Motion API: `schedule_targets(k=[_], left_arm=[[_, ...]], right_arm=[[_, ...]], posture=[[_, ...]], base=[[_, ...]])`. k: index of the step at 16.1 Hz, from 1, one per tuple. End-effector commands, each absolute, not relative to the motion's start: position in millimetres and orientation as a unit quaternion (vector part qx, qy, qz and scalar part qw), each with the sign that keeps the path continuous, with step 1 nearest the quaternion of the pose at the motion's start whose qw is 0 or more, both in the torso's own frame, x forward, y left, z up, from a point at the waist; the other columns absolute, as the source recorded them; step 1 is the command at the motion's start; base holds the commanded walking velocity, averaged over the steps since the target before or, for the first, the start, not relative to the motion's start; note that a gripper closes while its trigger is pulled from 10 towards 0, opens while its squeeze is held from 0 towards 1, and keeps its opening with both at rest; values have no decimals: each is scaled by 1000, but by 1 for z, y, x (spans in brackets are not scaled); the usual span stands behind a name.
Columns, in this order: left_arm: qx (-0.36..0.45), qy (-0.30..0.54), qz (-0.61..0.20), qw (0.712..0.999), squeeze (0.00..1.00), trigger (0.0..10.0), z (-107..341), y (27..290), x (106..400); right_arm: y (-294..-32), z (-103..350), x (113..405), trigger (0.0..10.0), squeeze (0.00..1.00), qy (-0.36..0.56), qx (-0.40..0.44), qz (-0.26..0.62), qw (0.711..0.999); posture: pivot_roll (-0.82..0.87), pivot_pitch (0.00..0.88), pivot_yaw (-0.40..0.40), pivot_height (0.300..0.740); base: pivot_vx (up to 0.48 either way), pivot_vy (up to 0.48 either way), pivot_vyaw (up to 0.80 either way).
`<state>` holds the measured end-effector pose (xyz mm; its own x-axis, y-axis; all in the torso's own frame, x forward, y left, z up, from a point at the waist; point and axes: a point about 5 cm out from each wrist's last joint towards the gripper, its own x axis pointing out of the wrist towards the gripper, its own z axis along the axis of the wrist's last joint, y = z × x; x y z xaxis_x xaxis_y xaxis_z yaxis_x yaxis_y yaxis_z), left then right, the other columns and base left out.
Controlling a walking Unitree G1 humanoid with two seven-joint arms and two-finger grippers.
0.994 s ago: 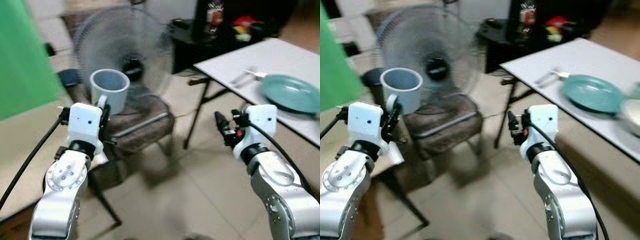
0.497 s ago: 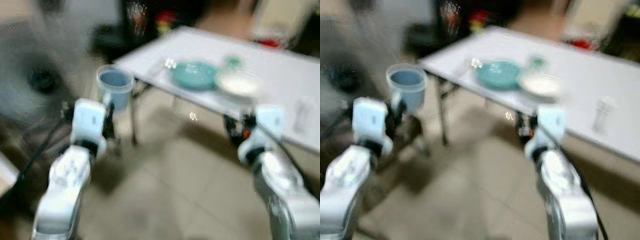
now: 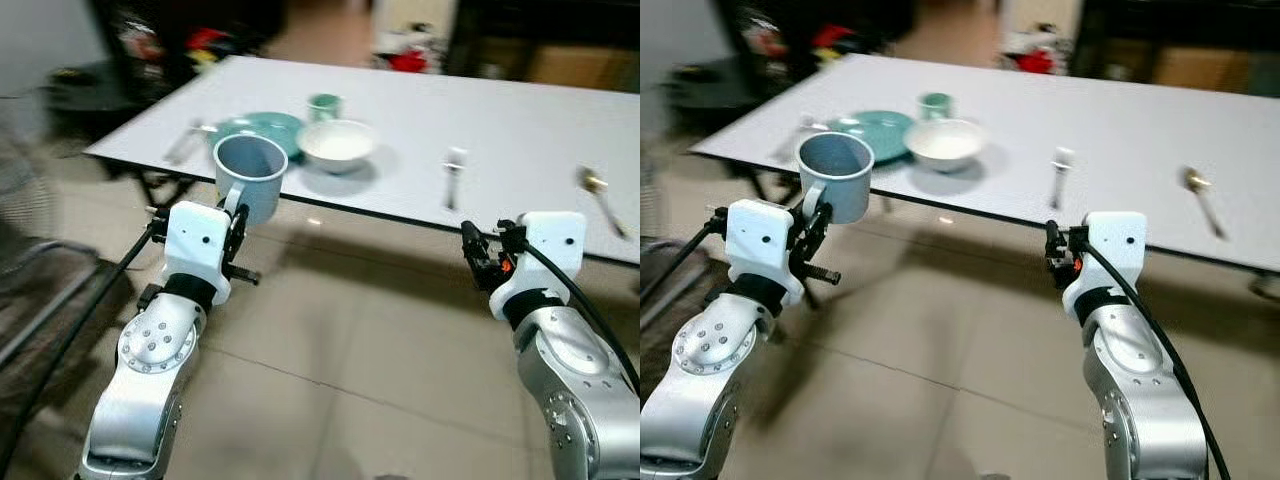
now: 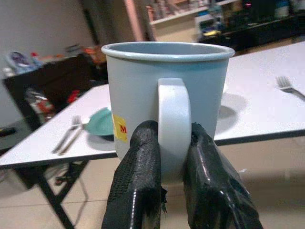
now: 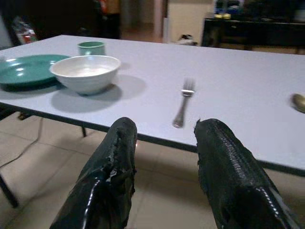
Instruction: Setting the table
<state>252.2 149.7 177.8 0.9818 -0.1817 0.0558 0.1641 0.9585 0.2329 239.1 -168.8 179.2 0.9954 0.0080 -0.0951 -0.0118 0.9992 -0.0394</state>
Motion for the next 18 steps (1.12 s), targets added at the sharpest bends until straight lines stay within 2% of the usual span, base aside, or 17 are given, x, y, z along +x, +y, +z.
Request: schedule_targets(k=[1,4,8,16,18], left_arm=[[124,-43,-83,988,0,10000,180,153,254],[113,-30,-84,990,0,10000,177,155,254],[104,-27,-85,991,0,10000,177,157,257],[84,-11,-64,994,0,10000,170,159,257],[76,-9,-70,995,0,10000,169,158,256]], right_arm=[[-165,183,239,10000,0,43,-18,10,999],[-163,182,238,10000,0,44,-16,11,999],[-162,181,237,10000,0,48,-14,10,999],[-162,180,237,10000,0,60,-28,19,998],[-163,178,238,10000,0,63,-40,21,997]], posture=[[-77,0,58,740],[-77,0,60,740],[-77,0,68,740],[-79,0,53,740],[-78,0,51,740]], base=[[0,0,-800],[0,0,-800],[0,454,-800],[0,0,-800],[124,0,0]])
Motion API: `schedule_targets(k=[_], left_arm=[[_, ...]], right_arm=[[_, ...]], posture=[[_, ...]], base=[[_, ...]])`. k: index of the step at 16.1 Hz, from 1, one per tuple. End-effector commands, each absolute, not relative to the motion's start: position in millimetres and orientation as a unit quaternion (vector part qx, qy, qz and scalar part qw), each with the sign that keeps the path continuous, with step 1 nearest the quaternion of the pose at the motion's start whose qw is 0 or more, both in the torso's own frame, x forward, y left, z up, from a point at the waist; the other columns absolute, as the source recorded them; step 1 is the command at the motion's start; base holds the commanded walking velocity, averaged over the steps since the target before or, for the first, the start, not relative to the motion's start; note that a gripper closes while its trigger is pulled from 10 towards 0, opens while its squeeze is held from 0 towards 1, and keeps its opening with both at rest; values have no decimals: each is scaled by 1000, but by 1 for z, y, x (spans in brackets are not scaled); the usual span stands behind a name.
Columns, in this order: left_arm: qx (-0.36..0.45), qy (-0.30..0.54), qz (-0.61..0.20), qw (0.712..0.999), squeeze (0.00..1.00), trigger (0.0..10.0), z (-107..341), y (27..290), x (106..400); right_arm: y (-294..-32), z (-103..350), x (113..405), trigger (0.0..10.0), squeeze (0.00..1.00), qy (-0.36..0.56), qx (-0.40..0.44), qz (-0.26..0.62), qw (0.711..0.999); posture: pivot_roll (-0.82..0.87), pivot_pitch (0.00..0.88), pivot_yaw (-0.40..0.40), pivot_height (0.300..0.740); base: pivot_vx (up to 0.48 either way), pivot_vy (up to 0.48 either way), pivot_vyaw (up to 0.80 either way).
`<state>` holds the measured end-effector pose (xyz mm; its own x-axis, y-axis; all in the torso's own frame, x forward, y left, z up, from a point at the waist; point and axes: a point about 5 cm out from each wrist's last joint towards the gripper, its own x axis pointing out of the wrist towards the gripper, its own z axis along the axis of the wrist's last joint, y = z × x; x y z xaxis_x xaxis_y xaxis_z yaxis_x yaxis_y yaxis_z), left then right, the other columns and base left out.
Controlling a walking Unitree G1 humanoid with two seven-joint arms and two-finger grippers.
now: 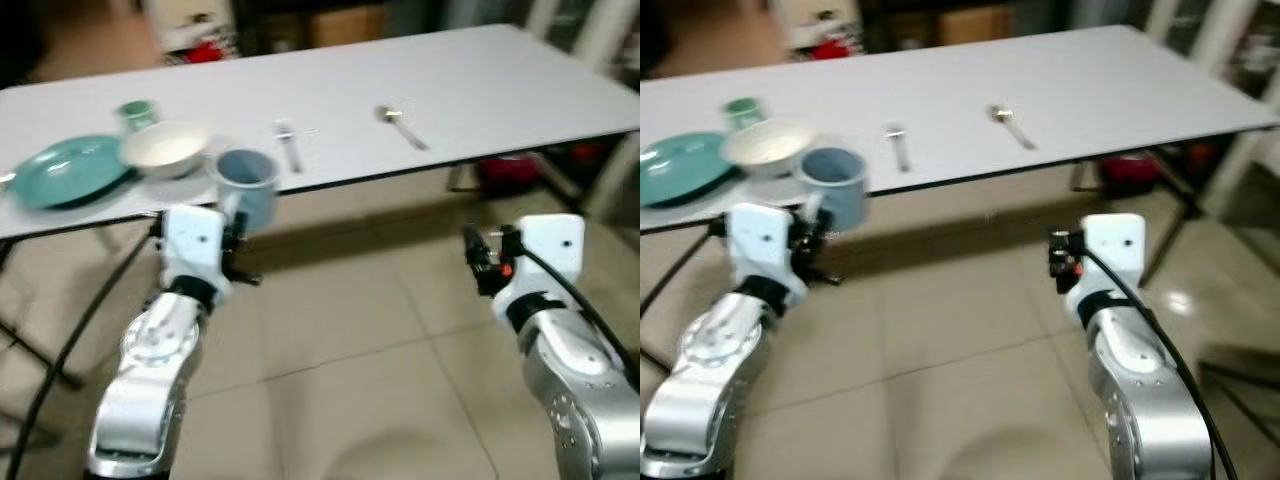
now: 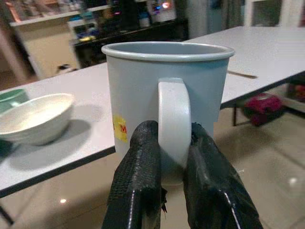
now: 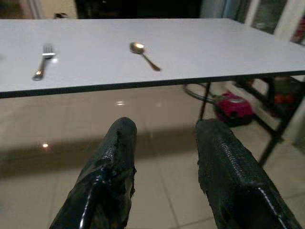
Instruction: Setting the table
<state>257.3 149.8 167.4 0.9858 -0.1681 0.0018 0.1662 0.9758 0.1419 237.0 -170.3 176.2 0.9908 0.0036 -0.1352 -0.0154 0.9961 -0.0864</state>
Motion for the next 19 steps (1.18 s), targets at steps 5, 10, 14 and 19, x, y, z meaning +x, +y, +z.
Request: schedule_targets(k=[5,10,14,19], left_arm=[[66,-3,-91,994,0,10000,165,152,252],[60,-7,-95,994,0,10000,165,151,252],[59,-11,-93,994,0,10000,166,150,255],[63,-18,-76,995,0,10000,168,153,262]], right_arm=[[-169,175,240,10000,0,65,-50,27,996],[-171,177,240,10000,0,59,-51,28,997],[-170,176,239,10000,0,60,-53,37,996],[-167,175,238,10000,0,65,-57,59,995]], posture=[[-76,0,44,740],[-85,0,48,740],[-95,0,50,740],[-105,0,57,740]], base=[[314,0,-160],[373,0,-740],[401,0,0],[409,0,0]])
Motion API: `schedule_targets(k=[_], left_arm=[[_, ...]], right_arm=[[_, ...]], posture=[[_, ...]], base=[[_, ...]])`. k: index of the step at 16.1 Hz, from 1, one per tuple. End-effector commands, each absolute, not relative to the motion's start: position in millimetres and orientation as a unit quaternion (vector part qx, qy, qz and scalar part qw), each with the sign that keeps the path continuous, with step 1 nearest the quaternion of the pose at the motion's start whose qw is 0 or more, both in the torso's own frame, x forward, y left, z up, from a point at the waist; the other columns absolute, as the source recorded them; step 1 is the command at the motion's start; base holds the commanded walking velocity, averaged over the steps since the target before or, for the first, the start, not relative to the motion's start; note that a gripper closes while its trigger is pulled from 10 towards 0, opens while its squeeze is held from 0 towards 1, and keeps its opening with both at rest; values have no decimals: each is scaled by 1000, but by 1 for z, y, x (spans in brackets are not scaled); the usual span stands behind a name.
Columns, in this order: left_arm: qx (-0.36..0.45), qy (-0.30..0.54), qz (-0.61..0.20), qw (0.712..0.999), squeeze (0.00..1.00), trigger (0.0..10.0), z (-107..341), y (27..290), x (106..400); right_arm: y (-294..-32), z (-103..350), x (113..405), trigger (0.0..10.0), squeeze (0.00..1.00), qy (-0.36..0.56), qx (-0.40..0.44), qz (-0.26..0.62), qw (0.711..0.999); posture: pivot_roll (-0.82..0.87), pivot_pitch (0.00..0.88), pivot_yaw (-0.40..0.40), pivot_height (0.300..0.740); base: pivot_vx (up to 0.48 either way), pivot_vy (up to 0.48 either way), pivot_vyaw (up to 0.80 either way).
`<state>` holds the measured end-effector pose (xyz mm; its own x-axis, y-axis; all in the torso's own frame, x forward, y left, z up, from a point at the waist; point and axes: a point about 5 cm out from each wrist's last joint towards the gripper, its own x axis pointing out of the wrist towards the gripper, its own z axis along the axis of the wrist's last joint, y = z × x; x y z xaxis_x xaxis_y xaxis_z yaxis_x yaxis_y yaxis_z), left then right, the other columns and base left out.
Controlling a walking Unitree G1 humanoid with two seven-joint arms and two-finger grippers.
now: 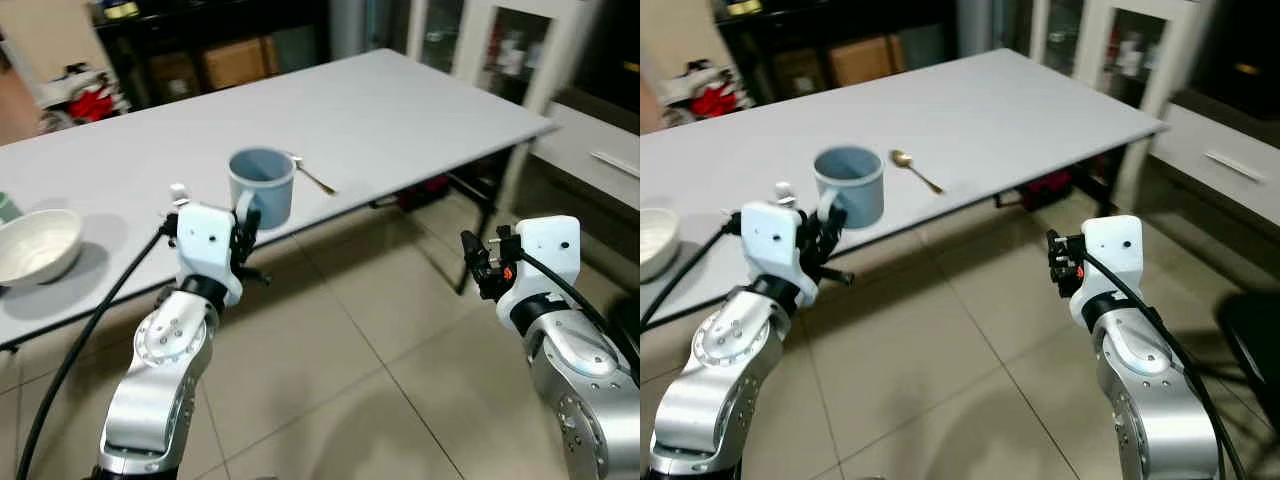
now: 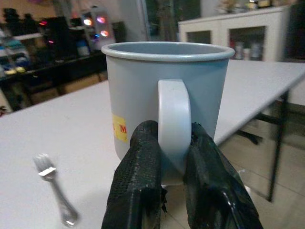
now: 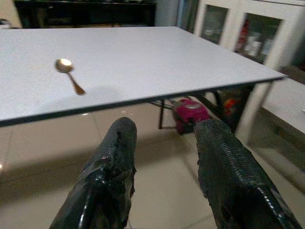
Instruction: Setting the table
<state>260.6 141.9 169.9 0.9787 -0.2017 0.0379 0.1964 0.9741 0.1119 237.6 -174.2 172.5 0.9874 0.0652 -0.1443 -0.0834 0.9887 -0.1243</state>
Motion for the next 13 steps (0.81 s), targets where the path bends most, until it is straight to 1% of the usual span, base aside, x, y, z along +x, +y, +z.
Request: schedule_targets(k=[1,6,9,11,13], left_arm=[[64,-17,-73,995,0,10000,168,154,263],[68,-18,-50,996,0,10000,168,159,269],[75,-17,-21,997,0,10000,168,168,270],[81,-10,11,997,0,10000,166,178,270],[88,-7,25,996,0,10000,166,185,267]], right_arm=[[-166,175,238,10000,0,65,-57,60,994],[-164,175,238,10000,0,61,-54,66,995],[-160,175,238,10000,0,64,-61,85,992],[-151,174,237,10000,0,69,-88,129,985],[-142,170,236,10000,0,76,-85,172,978]], posture=[[-105,0,57,740],[-108,0,67,740],[-103,0,68,740],[-96,0,65,740],[-86,0,60,740]], base=[[409,0,0],[431,0,0],[441,0,0],[442,0,800],[439,0,800]])
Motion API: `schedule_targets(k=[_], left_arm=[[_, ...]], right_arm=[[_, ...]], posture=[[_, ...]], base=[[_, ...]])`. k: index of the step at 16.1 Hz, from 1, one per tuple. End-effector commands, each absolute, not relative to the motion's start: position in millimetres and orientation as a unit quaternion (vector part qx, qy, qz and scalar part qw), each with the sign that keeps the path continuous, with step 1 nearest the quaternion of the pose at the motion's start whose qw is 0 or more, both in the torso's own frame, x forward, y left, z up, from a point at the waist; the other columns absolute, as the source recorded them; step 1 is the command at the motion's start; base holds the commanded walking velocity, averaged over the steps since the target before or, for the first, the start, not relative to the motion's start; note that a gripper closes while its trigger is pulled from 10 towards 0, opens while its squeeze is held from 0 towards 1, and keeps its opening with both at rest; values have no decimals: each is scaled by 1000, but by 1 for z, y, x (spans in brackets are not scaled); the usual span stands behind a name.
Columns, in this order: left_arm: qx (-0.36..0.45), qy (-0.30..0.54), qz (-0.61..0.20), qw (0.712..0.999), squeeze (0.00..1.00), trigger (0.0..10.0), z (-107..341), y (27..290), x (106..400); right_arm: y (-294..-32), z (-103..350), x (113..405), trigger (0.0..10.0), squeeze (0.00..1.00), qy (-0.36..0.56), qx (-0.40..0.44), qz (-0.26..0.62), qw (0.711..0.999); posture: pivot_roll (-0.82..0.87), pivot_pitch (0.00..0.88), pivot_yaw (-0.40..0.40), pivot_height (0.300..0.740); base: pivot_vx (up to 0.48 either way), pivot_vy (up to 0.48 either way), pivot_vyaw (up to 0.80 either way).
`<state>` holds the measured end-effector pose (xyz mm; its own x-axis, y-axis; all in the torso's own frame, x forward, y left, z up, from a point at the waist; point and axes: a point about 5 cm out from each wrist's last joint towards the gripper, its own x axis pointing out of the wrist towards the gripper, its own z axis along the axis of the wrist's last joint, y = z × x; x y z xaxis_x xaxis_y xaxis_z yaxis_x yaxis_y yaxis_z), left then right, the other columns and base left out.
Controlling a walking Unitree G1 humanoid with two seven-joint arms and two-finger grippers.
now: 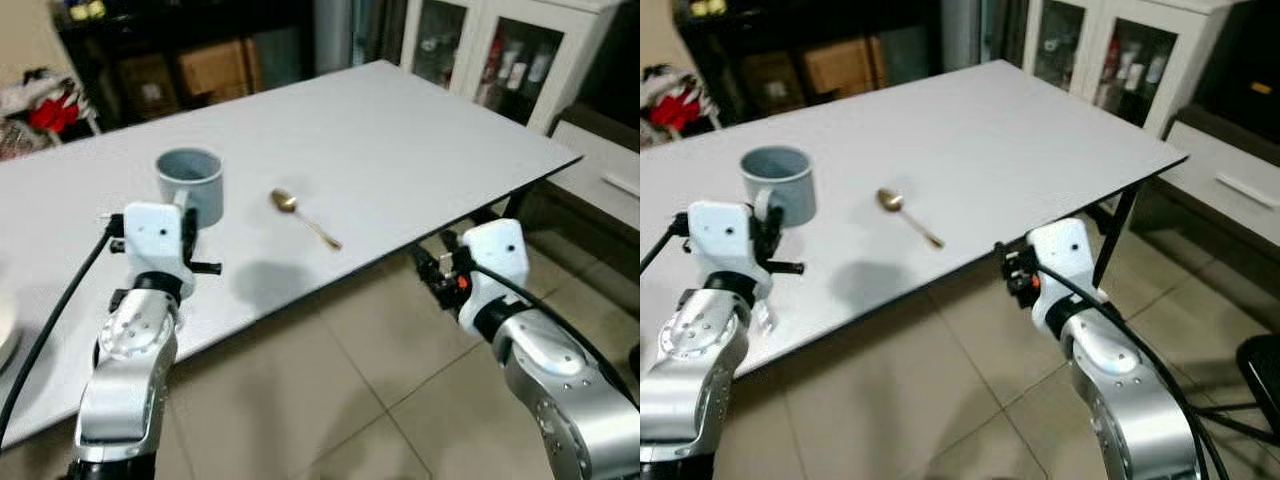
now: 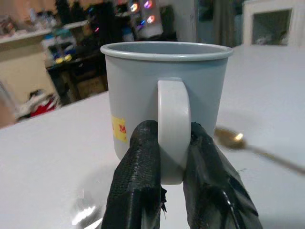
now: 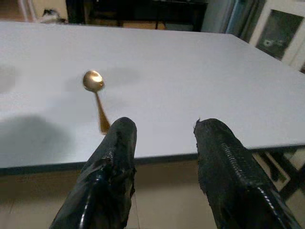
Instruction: Setting the table
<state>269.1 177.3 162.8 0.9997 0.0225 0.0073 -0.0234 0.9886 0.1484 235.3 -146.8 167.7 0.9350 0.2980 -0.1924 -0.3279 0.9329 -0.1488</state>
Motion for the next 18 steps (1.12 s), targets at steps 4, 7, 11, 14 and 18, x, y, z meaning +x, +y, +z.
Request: schedule_targets(k=[4,7,11,14,18], left_arm=[[100,3,51,994,0,10000,164,193,260],[89,3,65,994,0,10000,162,196,257],[101,19,61,993,0,10000,160,199,252],[99,43,85,990,0,10000,153,209,247],[84,71,86,990,0,10000,137,216,243]], right_arm=[[-138,168,233,10000,0,78,-75,201,974],[-138,166,231,10000,0,80,-83,223,968],[-140,169,233,10000,0,70,-83,223,969],[-137,168,232,10000,0,67,-86,245,964],[-128,162,229,10000,0,67,-103,314,941]], posture=[[-75,0,57,740],[-70,0,55,740],[-63,0,58,740],[-54,0,63,740],[-38,0,62,740]], base=[[433,0,200],[227,0,0],[0,0,0],[0,0,0],[0,0,0]])
